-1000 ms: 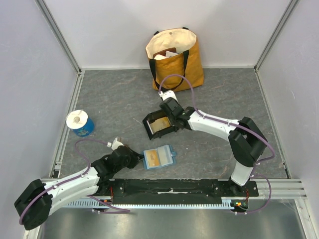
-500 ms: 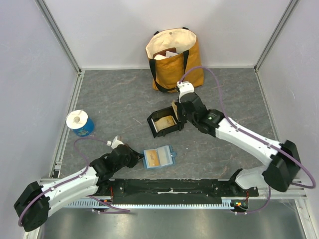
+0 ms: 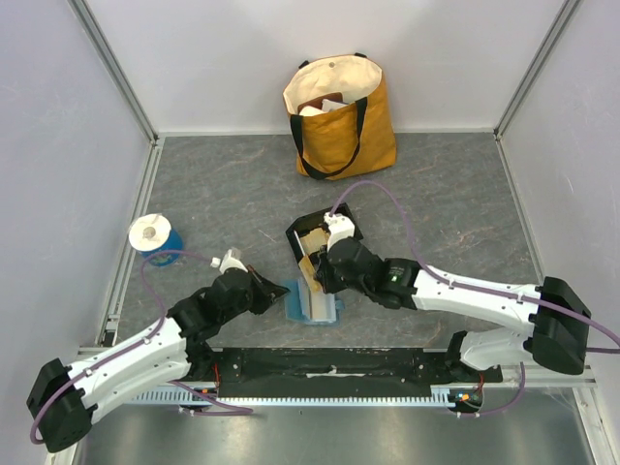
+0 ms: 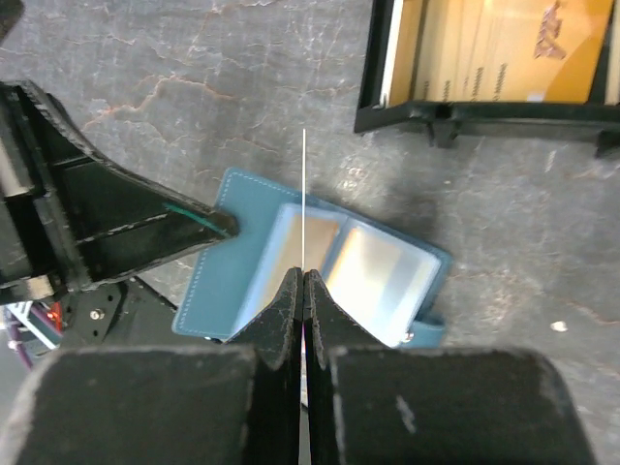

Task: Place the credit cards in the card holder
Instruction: Turn over the card slot in the card holder.

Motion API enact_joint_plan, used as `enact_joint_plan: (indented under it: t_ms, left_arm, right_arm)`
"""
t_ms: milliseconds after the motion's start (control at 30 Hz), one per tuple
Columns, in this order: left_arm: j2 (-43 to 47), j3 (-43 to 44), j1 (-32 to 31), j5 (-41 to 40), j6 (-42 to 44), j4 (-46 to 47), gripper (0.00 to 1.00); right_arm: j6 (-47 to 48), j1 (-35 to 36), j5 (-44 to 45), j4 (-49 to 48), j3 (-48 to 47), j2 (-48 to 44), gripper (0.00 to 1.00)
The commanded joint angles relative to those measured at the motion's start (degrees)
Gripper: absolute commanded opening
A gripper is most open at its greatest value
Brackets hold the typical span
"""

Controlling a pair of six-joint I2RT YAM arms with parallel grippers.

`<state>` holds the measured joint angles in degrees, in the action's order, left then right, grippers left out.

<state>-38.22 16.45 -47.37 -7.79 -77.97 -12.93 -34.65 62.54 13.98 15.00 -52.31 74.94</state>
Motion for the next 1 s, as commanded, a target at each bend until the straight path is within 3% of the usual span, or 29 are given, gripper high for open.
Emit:
enact_joint_plan:
  t_ms: [0, 133, 333, 567, 967]
  left_arm:
    - [-0.9, -0.18, 0.18, -0.29, 0.55, -0.17, 0.02]
    - [-0.46, -1.94, 0.09, -0.64, -0.77, 0.62, 0.02]
    - [0.86, -4.14, 0.09, -1.0, -2.35, 0.45, 0.02]
    - [1.57, -6.77, 0.0, -2.23, -3.67, -0.08, 0.02]
    - [-3.26, -12.75, 0.09, -2.23, -4.91, 5.45, 0.02]
  right_arm:
    - [-10.69, 4.07, 6.48, -7.35, 1.77, -0.58, 0.0]
    - [-13.77, 8.37, 13.69, -9.99, 1.95, 1.08, 0.0]
    - [-16.41, 9.88, 18.18, -7.89, 1.25, 3.72, 0.0]
    - [-16.67, 9.97, 19.68, -7.28, 3.18, 0.74, 0.0]
    - [-20.27, 8.91, 5.72, -12.71, 11.08, -0.32, 0.0]
